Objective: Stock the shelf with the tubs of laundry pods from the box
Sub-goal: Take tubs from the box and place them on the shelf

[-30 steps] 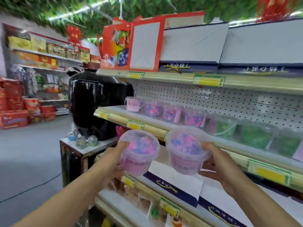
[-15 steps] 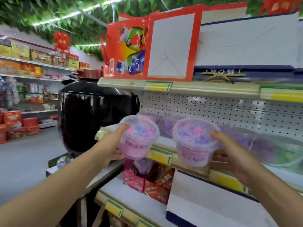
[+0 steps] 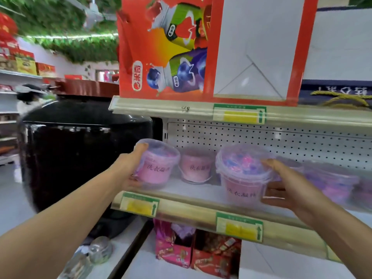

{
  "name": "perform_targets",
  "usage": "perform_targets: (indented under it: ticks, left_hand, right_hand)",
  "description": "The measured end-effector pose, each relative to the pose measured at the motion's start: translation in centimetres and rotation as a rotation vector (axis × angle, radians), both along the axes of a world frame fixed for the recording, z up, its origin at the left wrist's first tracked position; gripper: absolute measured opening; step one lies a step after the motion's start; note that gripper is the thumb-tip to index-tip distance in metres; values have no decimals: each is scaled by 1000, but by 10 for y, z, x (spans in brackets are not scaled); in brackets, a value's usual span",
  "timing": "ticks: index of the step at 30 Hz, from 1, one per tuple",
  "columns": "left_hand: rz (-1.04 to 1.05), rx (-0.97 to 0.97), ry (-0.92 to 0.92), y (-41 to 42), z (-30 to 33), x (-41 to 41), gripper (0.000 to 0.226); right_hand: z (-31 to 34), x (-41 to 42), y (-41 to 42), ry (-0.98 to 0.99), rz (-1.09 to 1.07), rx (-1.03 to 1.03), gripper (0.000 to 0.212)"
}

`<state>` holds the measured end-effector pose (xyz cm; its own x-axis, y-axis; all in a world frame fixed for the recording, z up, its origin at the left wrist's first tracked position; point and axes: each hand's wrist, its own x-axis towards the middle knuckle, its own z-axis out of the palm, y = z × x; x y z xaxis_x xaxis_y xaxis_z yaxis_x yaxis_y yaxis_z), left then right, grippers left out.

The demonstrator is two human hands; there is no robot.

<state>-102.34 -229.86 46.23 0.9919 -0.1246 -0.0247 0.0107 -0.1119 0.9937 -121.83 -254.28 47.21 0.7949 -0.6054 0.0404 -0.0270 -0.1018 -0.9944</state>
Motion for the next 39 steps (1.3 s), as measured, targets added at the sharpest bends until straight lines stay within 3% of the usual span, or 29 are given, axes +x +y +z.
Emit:
perform_targets:
  ticks: [4, 9, 12, 16, 22, 31, 39]
  left_hand:
    - [0, 123, -17, -1, -8, 18, 68]
    - [-48, 466, -255, 9, -20, 17, 101]
    - [72, 647, -293, 8, -27, 11, 87]
    - [144, 579, -346, -6, -30, 14, 68]
    - [157, 617, -362, -19, -28, 42, 62]
    - [-72, 810, -433, -24, -25, 68, 28]
    - [-171, 651, -472, 10, -22, 61, 31]
  right_hand:
    - [-1, 14, -1, 6, 11, -12, 21]
    - [-3, 25, -5, 11, 33, -23, 22]
    - [-4, 27, -9, 14, 55, -29, 21]
    - [-4, 29, -13, 25, 80, -35, 23]
    - [-4, 27, -12, 70, 87, -41, 27]
    - [-5, 44, 13, 135, 77, -44, 33]
    - [-6, 96, 48, 184, 104, 117, 39]
